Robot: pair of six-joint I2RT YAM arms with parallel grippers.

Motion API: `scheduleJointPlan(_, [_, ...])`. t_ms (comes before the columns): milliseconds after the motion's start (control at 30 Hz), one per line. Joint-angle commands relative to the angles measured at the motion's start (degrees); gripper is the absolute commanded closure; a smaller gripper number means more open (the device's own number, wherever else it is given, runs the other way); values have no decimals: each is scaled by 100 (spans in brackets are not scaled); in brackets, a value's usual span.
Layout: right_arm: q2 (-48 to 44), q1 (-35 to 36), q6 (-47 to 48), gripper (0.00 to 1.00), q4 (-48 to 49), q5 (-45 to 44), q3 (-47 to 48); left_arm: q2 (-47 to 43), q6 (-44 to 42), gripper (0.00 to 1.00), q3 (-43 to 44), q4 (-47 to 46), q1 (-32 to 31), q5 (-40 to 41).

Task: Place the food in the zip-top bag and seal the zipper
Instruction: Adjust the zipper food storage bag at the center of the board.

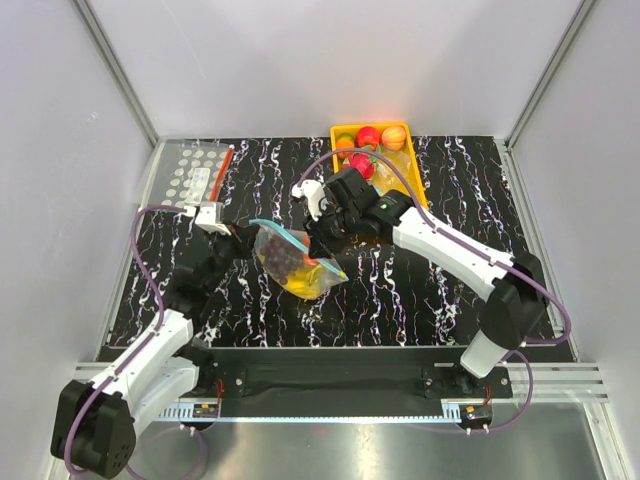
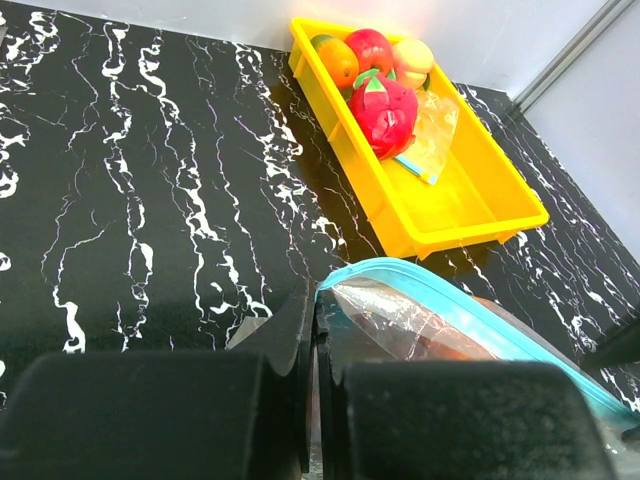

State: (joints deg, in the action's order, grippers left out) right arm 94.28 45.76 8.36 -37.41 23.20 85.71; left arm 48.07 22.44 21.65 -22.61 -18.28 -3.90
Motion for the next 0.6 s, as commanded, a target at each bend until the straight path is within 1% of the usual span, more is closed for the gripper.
scheduleJointPlan(0, [143, 3, -71, 78, -29, 168, 350, 35, -55, 99, 270, -393, -9, -76])
scheduleJointPlan(33, [161, 3, -71, 85, -38, 37, 350, 35, -55, 99, 278, -393, -9, -76])
scheduleJointPlan(67, [161, 3, -71, 95, -56, -60, 341, 35, -46, 99, 278, -384, -9, -84])
scheduleJointPlan(100, [152, 3, -71, 100, -82, -183, 332, 27, -46, 94, 287, -384, -17, -93])
scheduleJointPlan(133, [152, -5, -106, 100, -91, -541, 306, 18, -46, 89, 296, -376, -9, -128])
scheduleJointPlan(167, [143, -92, -150, 100, -152, -701, 297, -8, -29, 80, 313, -306, -9, -128])
scheduleJointPlan(200, [152, -180, -211, 100, -196, -799, 306, -70, -11, 62, 314, -279, -17, -137])
scheduleJointPlan(300, [143, -733, -308, 100, -381, -694, 350, -236, 33, 49, 314, -200, -17, -94])
scheduleJointPlan(333, [126, -909, -326, 100, -381, -625, 315, -281, 41, 44, 322, -148, -17, -76])
scheduleJointPlan(400, [12, -1243, -344, 100, -320, -624, 279, -412, 103, 40, 314, -112, -17, -41])
scheduleJointPlan(467, [-59, -1332, -318, 95, -241, -869, 288, -474, 190, 38, 278, -103, -26, -58])
scheduleJointPlan(500, [-68, -1376, -309, 86, -232, -966, 314, -501, 208, 38, 270, -94, -26, -93])
scheduleJointPlan(533, [-50, -1385, -309, 70, -214, -1141, 402, -509, 226, 37, 287, -60, -26, -119])
scheduleJointPlan(567, [-33, -1394, -317, 66, -232, -1238, 472, -518, 244, 37, 296, -24, -35, -154])
